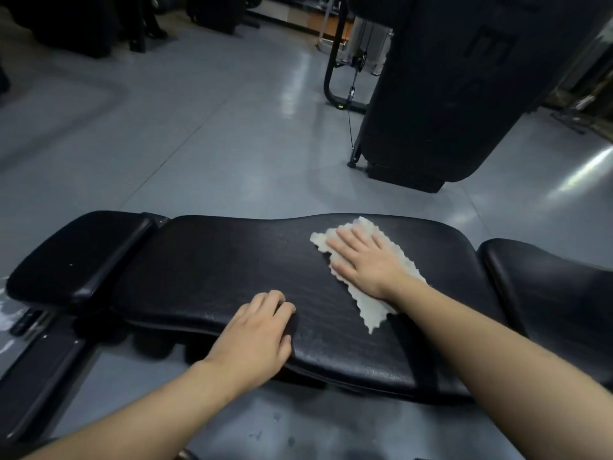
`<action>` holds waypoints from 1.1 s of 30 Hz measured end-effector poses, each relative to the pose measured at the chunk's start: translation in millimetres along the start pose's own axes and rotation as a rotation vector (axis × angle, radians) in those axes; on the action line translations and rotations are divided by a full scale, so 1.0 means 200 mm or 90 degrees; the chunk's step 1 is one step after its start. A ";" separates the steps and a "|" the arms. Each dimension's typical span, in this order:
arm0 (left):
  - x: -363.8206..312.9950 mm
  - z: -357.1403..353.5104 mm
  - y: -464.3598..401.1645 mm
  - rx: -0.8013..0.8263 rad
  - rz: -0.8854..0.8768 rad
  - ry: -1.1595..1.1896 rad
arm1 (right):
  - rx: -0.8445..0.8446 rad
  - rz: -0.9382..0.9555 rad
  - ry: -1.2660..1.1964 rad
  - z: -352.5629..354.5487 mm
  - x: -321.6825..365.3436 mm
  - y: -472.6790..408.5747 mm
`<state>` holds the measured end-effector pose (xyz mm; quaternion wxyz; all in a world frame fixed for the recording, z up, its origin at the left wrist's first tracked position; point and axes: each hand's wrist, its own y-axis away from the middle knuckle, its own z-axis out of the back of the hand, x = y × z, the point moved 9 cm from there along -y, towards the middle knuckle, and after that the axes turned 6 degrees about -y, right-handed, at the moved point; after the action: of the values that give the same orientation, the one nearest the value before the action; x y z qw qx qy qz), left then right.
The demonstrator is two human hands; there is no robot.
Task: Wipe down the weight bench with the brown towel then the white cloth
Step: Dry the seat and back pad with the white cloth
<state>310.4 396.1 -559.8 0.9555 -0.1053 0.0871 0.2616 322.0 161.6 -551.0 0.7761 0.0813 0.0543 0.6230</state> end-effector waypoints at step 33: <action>0.32 0.00 0.10 0.100 0.125 0.019 | 0.036 0.298 0.027 -0.20 0.58 0.30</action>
<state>354.6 442.9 -577.7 0.9292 -0.0246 0.1312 0.3448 281.6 289.9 -576.5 0.6063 0.0998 0.0677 0.7860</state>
